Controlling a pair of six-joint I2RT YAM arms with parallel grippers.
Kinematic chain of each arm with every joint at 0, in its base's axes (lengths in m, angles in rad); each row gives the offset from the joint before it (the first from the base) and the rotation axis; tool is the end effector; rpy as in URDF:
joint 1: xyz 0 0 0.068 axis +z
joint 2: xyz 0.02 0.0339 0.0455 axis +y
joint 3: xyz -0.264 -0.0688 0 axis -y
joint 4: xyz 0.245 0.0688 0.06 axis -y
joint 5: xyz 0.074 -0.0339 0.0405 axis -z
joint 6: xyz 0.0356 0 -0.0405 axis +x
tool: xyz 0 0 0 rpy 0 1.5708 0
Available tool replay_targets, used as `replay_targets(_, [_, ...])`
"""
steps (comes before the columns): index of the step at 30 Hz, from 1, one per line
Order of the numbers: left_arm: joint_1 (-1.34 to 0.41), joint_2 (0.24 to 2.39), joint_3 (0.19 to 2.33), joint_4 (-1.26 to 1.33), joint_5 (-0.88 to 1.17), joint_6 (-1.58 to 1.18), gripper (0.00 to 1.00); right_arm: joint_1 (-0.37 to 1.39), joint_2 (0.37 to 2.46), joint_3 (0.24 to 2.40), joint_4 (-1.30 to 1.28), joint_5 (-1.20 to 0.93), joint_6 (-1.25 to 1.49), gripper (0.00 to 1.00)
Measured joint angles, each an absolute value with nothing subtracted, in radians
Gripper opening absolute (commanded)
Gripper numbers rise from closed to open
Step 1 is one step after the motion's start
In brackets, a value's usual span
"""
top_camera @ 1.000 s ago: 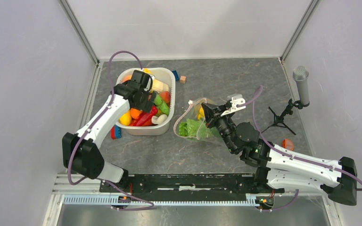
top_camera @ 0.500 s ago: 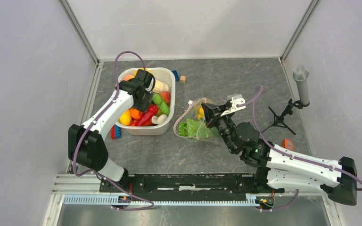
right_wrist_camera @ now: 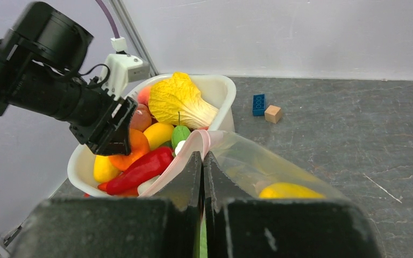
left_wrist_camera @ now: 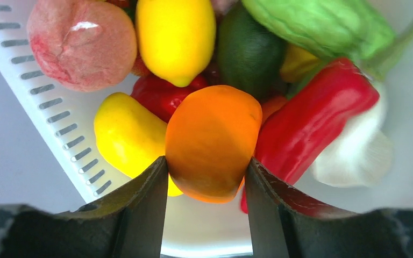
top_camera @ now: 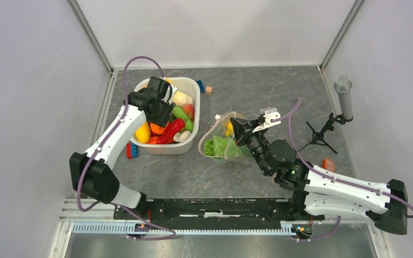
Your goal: Place the food in the zip-top bag and seal the zipper
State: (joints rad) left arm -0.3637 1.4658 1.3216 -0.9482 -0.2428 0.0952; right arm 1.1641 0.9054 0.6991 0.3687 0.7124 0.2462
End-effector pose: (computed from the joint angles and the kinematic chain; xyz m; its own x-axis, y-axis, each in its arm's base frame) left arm 0.2772 -0.0964 0.3038 -0.8029 0.4043 -0.4380 0.3196 0.9122 0.2562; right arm 0.1039 0.1825 0.3460 -0.0452 0.3614 -0.9313 -0.4422 0.8287 0.3430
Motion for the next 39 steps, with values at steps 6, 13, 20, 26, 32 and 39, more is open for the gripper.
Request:
replay_targets(6, [-0.361, 1.456, 1.383, -0.997, -0.142, 0.107, 0.15, 1.164, 0.9, 0.699, 0.364, 0.719, 0.244, 0.04])
replay_targets(13, [-0.356, 1.412, 1.347, -1.001, -0.075, 0.115, 0.15, 1.164, 0.9, 0.699, 0.364, 0.743, 0.227, 0.04])
replay_targets(20, [-0.355, 1.394, 1.338, -0.999, -0.004, 0.116, 0.45, 1.164, 0.9, 0.699, 0.364, 0.759, 0.208, 0.05])
replay_targets(26, [-0.356, 1.443, 1.338, -1.002, -0.065, 0.107, 0.84, 1.164, 0.901, 0.699, 0.365, 0.765, 0.197, 0.05])
replay_targets(32, [-0.356, 1.439, 1.355, -0.994, -0.121, 0.077, 1.0, 1.164, 0.901, 0.699, 0.365, 0.768, 0.193, 0.06])
replay_targets(39, [-0.353, 1.41, 1.497, -0.889, -0.152, 0.018, 1.0, 1.164, 0.9, 0.699, 0.365, 0.768, 0.194, 0.06])
